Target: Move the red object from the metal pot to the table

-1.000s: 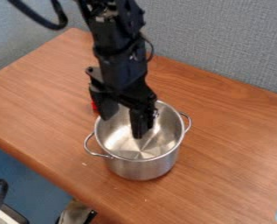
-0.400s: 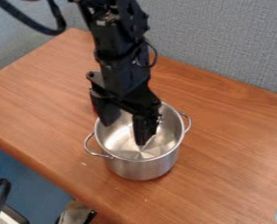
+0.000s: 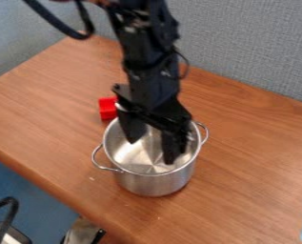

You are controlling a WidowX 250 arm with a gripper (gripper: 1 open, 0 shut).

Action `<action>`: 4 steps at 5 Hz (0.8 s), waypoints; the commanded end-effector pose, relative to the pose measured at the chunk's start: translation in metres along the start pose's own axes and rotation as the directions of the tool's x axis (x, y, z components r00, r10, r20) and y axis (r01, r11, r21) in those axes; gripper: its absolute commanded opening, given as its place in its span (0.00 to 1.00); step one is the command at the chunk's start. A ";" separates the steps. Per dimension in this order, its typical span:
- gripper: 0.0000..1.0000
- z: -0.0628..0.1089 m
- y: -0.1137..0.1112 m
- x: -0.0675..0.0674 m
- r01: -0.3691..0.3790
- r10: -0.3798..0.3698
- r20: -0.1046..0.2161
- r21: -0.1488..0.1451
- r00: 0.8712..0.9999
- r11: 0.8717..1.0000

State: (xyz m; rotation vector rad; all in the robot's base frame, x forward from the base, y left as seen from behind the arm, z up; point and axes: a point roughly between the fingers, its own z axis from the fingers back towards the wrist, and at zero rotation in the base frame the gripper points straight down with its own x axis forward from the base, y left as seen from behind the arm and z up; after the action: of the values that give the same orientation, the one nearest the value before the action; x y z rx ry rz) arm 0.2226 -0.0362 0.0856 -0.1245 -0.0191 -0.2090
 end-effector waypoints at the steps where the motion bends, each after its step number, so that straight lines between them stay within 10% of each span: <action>1: 1.00 -0.012 -0.019 0.024 0.049 -0.049 0.027 -0.009 0.998 0.999; 4: 1.00 -0.002 0.020 0.058 0.137 -0.139 0.019 0.074 0.990 0.988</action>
State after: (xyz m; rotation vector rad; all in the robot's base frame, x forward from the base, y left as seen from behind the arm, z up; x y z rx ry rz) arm 0.2809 -0.0283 0.0752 -0.0591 -0.0305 -0.3375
